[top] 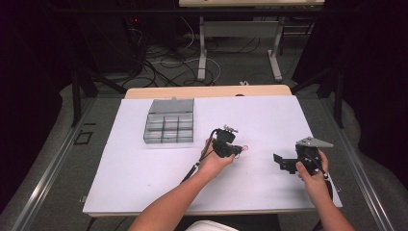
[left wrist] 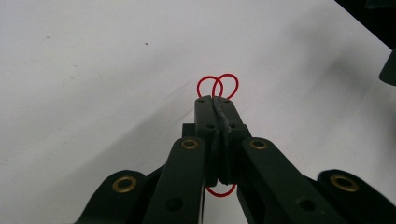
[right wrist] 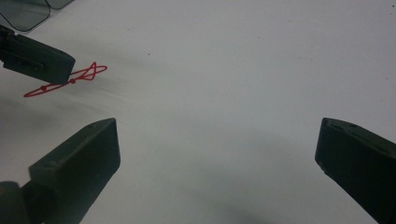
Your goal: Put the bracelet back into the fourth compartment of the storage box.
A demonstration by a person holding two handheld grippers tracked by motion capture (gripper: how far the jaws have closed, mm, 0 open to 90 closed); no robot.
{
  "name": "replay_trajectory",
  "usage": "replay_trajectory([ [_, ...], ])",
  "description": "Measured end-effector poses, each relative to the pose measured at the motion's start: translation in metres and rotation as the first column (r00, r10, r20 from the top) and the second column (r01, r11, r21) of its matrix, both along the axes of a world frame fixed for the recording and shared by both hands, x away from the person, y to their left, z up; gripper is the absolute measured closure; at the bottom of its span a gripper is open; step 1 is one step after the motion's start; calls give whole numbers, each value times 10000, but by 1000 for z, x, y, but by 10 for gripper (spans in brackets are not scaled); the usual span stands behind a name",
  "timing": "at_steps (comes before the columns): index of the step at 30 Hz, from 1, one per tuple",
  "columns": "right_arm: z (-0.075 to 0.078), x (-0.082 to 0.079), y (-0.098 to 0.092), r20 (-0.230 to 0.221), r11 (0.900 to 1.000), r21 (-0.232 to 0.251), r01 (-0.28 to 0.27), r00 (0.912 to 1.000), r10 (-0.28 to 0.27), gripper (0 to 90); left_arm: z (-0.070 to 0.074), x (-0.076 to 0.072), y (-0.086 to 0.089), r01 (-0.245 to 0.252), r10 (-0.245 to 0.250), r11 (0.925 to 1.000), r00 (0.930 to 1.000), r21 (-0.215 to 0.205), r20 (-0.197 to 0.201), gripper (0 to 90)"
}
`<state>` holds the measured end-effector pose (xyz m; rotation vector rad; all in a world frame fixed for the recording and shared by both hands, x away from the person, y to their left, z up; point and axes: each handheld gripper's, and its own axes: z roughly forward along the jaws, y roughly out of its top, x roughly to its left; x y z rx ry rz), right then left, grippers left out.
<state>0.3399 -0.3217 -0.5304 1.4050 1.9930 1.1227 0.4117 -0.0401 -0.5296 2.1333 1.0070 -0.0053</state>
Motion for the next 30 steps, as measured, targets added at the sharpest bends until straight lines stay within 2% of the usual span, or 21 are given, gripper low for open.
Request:
replay_trajectory([
  [1, 0, 0, 0, -6, 10000, -12, -29, 10000, 29, 0, 0, 0, 1, -211, 211, 9997, 9998, -158, 7, 900],
  [3, 0, 0, 0, -14, 10000, -24, -53, 10000, 53, 0, 2, 2, 6, -200, 201, 9998, 9998, -88, 54, 900],
  [13, 0, 0, 0, 28, 10000, -70, -18, 10000, 18, 0, 7, 10, 27, -797, 801, 9963, 9967, -325, 142, 900],
  [14, 0, 0, 0, 28, 10000, -70, -18, 10000, 18, 0, 7, 11, 30, -706, 713, 9972, 9971, -248, 274, 900],
  [15, 0, 0, 0, 7, 10000, -38, -33, 10000, 33, 0, 8, 11, 32, -868, 875, 9956, 9960, -362, 185, 900],
  [18, -1, 0, 0, 14, 10000, -36, 7, 10000, -7, 0, 10, 14, 40, -1037, 1044, 9940, 9944, -355, 188, 900],
  [22, -1, 0, 0, 4, 10000, -38, -33, 10000, 33, 0, 13, 17, 50, -1105, 1115, 9932, 9935, -371, 246, 900],
  [23, -1, 0, 0, 43, 10000, -37, 24, 10000, -23, 0, 13, 17, 51, -1283, 1294, 9907, 9913, -462, 223, 900],
  [30, -1, 0, 0, -71, 10000, -27, 6, 10000, -7, 0, 15, 20, 68, -1549, 1564, 9866, 9873, -512, 274, 900],
])
